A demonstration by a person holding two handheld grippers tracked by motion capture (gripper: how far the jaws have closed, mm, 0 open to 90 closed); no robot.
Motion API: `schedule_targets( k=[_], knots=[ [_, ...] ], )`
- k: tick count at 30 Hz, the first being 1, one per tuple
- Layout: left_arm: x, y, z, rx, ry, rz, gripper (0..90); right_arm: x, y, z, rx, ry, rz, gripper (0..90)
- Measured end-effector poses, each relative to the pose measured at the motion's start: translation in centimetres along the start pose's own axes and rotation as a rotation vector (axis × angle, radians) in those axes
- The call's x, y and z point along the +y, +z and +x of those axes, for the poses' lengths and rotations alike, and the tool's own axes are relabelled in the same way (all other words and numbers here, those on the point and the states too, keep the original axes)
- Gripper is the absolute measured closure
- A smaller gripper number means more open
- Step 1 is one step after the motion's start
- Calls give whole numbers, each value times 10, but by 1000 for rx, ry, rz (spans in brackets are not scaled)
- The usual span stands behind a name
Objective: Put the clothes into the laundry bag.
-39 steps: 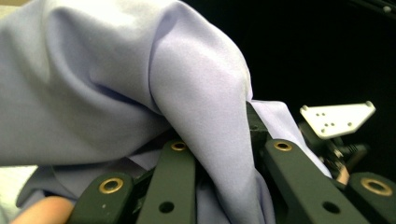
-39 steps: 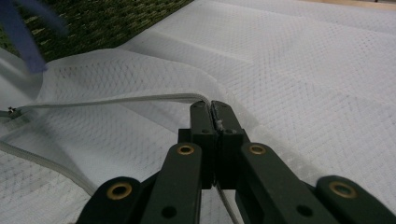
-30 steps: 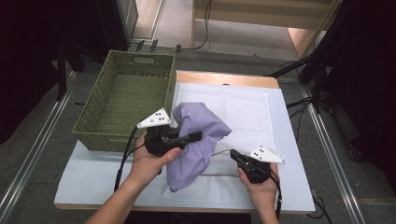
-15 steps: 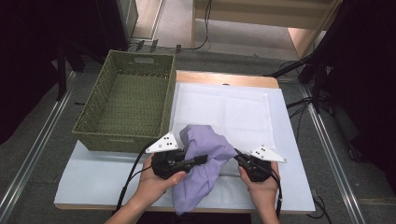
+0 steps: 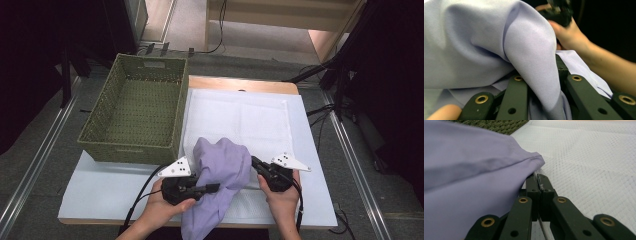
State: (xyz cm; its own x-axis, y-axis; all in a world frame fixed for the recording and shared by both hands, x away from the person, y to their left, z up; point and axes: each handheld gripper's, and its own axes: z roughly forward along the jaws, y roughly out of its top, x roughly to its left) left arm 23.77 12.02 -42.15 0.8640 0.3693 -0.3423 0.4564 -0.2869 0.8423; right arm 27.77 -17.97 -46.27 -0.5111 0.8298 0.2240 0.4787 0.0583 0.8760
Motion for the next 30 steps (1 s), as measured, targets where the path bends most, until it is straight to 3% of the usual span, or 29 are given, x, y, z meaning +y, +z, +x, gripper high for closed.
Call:
schedule_targets(
  k=[5, 11, 13, 14, 15, 17, 18, 19, 24, 30],
  knots=[
    [-9, 19, -4, -62, 20, 97, 785, 3, -2, -2, 5, 16, -17, 897],
    [-18, 35, 1, -57, -2, 179, 777, 9, -11, -2, 9, 28, -60, 898],
    [-18, 36, 3, -25, -8, 177, 749, 11, -13, 0, 11, 18, -73, 898],
    [-16, 35, 4, -4, -27, 155, 700, 12, -13, 1, 13, 16, -73, 898],
    [-15, 34, 4, 13, -26, 141, 597, 12, -13, 2, 14, 16, -69, 898],
    [-11, 33, 5, 114, -25, 125, 335, 11, -12, 2, 14, 12, -65, 898],
    [-9, 30, 6, 195, -3, 105, 248, 11, -12, 1, 13, 13, -64, 898],
    [-7, 28, 8, 226, -3, 93, 171, 10, -11, 1, 11, 15, -59, 898],
    [-1, 27, 16, 268, -10, 81, 131, 8, -10, 1, 11, 14, -50, 898],
    [9, 43, 25, 262, -9, 67, 142, 7, -7, 5, 19, 6, -40, 898]
  ],
)
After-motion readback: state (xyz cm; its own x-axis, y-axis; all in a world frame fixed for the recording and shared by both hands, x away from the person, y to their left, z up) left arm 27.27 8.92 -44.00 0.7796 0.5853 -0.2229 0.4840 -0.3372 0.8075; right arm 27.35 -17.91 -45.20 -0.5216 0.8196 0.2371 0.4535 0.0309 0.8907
